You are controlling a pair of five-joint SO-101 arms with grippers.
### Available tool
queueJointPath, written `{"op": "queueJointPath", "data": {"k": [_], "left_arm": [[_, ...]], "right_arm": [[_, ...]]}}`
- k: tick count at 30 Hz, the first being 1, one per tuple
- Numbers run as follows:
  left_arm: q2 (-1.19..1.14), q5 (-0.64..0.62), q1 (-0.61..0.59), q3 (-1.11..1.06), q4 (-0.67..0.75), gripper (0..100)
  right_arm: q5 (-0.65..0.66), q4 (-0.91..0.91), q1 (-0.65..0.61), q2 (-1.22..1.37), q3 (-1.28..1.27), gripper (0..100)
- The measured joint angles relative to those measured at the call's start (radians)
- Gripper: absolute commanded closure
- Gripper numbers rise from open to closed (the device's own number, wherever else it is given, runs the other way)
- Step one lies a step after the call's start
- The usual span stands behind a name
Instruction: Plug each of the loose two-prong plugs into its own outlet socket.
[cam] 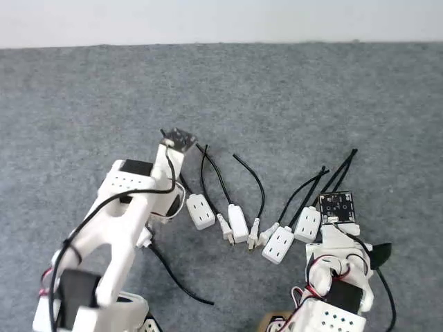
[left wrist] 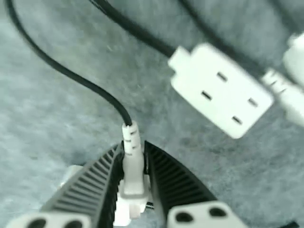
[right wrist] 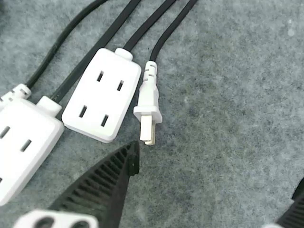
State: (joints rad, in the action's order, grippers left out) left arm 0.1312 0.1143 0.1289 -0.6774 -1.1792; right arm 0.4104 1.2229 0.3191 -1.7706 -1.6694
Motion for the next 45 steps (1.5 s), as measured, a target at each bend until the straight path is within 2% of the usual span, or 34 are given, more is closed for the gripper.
{"op": "queueJointPath", "data": {"k": [16,22,26,33,38,45], "left_arm": [[0.66,0.009,0.002,0.0,-0.034,99],[0.861,0.141,0.002,0.0,-0.06,99],[0.991,0.183,0.002,0.064,-0.094,99],[1.059,0.189,0.002,0.249,-0.143,99],[1.062,0.189,0.0,0.368,-0.175,99],[1.062,0.189,0.0,0.391,-0.262,99]], "right_arm": [[0.0,0.0,0.0,0.0,0.0,51.1],[0.0,0.0,0.0,0.0,0.0,51.1],[0.0,-0.009,-0.012,0.0,0.0,51.1],[-0.005,-0.262,-0.009,0.0,0.048,51.1],[-0.041,-0.31,-0.106,-0.002,0.23,51.2],[-0.086,-0.157,-0.302,-0.018,0.348,51.2]]}}
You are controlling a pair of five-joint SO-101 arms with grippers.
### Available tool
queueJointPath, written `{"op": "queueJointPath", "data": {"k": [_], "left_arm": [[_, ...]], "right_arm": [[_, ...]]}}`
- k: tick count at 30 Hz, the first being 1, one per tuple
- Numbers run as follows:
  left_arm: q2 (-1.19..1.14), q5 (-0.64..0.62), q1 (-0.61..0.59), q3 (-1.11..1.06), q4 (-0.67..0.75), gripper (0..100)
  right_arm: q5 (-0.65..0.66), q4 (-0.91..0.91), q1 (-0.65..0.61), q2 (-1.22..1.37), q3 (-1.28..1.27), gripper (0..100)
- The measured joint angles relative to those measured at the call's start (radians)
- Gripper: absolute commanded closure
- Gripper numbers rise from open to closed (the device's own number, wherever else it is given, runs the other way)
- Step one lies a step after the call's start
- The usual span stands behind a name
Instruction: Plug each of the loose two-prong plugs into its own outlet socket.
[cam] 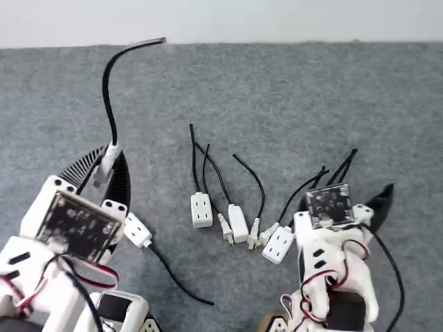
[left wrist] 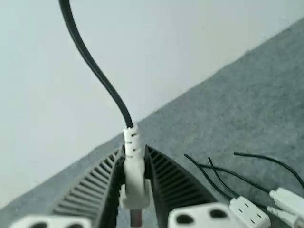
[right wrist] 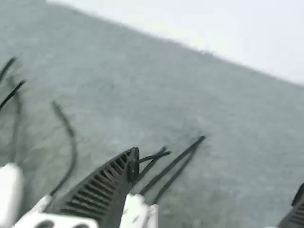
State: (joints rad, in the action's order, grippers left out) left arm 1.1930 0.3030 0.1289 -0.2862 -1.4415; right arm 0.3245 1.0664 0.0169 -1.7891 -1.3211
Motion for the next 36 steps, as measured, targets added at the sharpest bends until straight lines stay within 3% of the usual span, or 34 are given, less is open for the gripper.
{"op": "queueJointPath", "data": {"k": [15,26,36], "left_arm": [[0.0,0.005,0.0,-0.313,0.005,99],[-0.008,0.12,0.0,-0.899,0.339,99],[-0.008,0.123,0.0,-0.982,0.485,98]], "right_arm": [[-0.003,0.161,-0.13,0.0,-0.006,51.2],[-0.003,0.173,-0.141,0.005,-0.166,51.2],[-0.068,0.107,-0.141,0.015,-0.284,51.2]]}}
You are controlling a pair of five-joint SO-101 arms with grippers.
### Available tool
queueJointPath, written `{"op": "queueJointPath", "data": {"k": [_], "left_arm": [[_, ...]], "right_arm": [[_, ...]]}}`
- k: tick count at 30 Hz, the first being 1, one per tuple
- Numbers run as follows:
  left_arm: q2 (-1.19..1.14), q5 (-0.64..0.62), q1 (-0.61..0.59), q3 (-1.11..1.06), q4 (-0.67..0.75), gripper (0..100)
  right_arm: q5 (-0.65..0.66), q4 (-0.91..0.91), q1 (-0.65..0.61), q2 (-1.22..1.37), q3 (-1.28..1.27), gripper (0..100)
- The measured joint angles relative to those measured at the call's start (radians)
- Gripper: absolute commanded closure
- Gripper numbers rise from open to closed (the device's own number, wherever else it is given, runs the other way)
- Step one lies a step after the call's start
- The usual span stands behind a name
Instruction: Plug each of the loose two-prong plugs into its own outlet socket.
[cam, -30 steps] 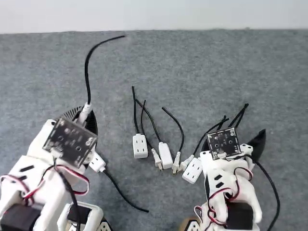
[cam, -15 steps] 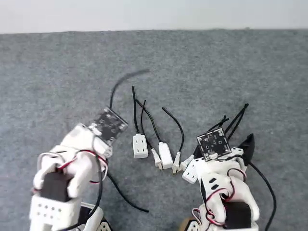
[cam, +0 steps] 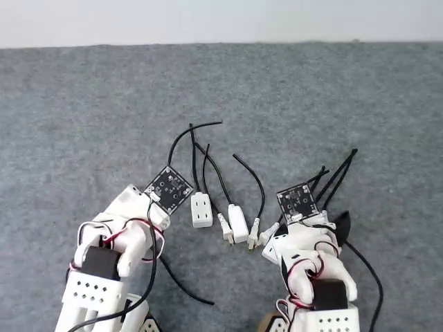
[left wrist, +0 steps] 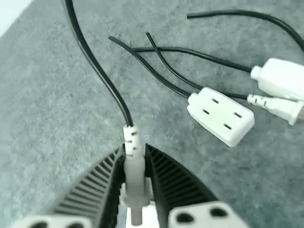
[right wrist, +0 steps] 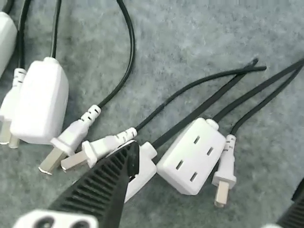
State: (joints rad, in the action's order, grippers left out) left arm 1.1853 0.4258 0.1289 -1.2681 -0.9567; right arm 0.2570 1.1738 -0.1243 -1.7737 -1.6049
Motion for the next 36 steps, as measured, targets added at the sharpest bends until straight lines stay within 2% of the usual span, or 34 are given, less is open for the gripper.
{"op": "queueJointPath", "data": {"k": [4,8,12,15,19,21,25,30,32,36], "left_arm": [[-0.02,-0.002,0.0,0.0,0.051,94],[-0.17,-0.075,-0.02,0.034,0.133,77],[-0.434,-0.18,-0.071,0.192,0.147,63],[-0.666,-0.221,-0.103,0.336,0.092,62],[-0.875,-0.233,-0.115,0.494,-0.069,62],[-0.873,-0.236,-0.112,0.511,-0.126,62],[-0.753,-0.236,-0.112,0.468,-0.135,62],[-0.52,-0.236,-0.115,0.282,-0.055,62],[-0.457,-0.236,-0.147,0.249,-0.037,62],[-0.43,-0.244,-0.275,0.249,-0.029,62]], "right_arm": [[-0.011,0.0,0.002,0.0,-0.005,51.2],[-0.011,0.0,0.0,0.002,-0.005,51.2],[-0.011,0.0,-0.002,-0.014,-0.049,51.2],[-0.011,0.0,0.003,-0.006,-0.058,51.2],[-0.011,0.0,0.0,-0.002,-0.058,51.2],[-0.011,0.0,0.0,-0.002,-0.058,51.2],[-0.011,0.0,0.0,-0.002,-0.058,51.2],[-0.011,-0.014,-0.002,-0.002,-0.058,51.3],[-0.011,-0.014,-0.012,0.0,-0.031,52.8],[-0.011,-0.003,-0.063,-0.005,0.072,63.0]]}}
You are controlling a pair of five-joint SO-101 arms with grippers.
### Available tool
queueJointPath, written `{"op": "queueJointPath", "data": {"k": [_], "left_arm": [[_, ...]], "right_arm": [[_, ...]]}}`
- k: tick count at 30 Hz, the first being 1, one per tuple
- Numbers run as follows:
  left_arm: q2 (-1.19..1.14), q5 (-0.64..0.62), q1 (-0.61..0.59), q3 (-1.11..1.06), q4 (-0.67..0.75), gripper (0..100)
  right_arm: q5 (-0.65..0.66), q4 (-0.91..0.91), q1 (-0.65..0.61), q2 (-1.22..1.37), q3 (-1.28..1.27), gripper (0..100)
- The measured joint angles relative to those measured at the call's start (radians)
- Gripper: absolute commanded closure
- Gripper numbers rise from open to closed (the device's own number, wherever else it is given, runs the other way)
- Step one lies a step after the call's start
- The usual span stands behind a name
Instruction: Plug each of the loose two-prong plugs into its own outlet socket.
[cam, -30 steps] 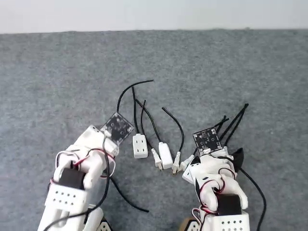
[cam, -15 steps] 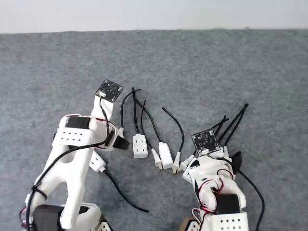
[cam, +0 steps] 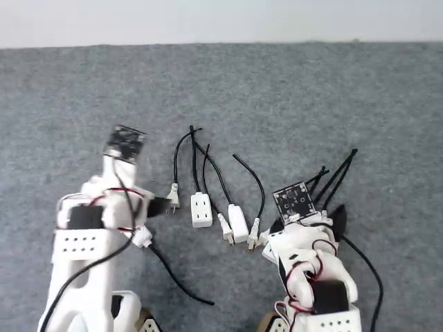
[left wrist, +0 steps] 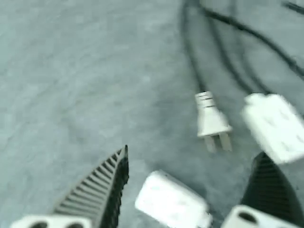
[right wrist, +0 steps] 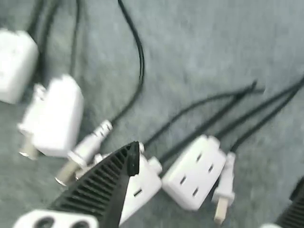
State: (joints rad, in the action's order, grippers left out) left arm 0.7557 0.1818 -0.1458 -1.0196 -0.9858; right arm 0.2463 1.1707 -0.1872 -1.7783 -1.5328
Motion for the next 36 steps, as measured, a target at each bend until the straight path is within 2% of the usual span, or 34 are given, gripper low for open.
{"op": "queueJointPath", "data": {"k": [3,8,13,16,19,23,28,31,36], "left_arm": [[-0.038,-0.032,-0.123,0.029,0.0,62],[-0.155,-0.106,-0.307,0.12,-0.02,62],[-0.19,-0.187,-0.408,0.176,-0.063,62],[-0.19,-0.232,-0.448,0.181,-0.066,62],[-0.173,-0.272,-0.488,0.183,-0.068,62],[-0.166,-0.305,-0.522,0.183,-0.055,62],[-0.161,-0.31,-0.534,0.152,0.009,62],[-0.161,-0.313,-0.543,0.152,0.015,62],[-0.161,-0.313,-0.549,0.152,0.018,62]], "right_arm": [[0.0,0.006,-0.034,0.0,0.081,66.2],[0.003,0.02,-0.035,0.031,0.199,58.5],[0.0,0.025,-0.037,0.258,0.339,59.1],[-0.083,0.034,-0.086,0.471,0.488,59.6],[-0.212,0.075,-0.175,0.721,0.661,59.5],[-0.354,0.16,-0.384,1.023,0.879,59.5],[-0.388,0.195,-0.62,1.341,1.03,59.5],[-0.391,0.186,-0.68,1.468,1.068,59.5],[-0.391,0.04,-0.706,1.64,1.08,59.6]]}}
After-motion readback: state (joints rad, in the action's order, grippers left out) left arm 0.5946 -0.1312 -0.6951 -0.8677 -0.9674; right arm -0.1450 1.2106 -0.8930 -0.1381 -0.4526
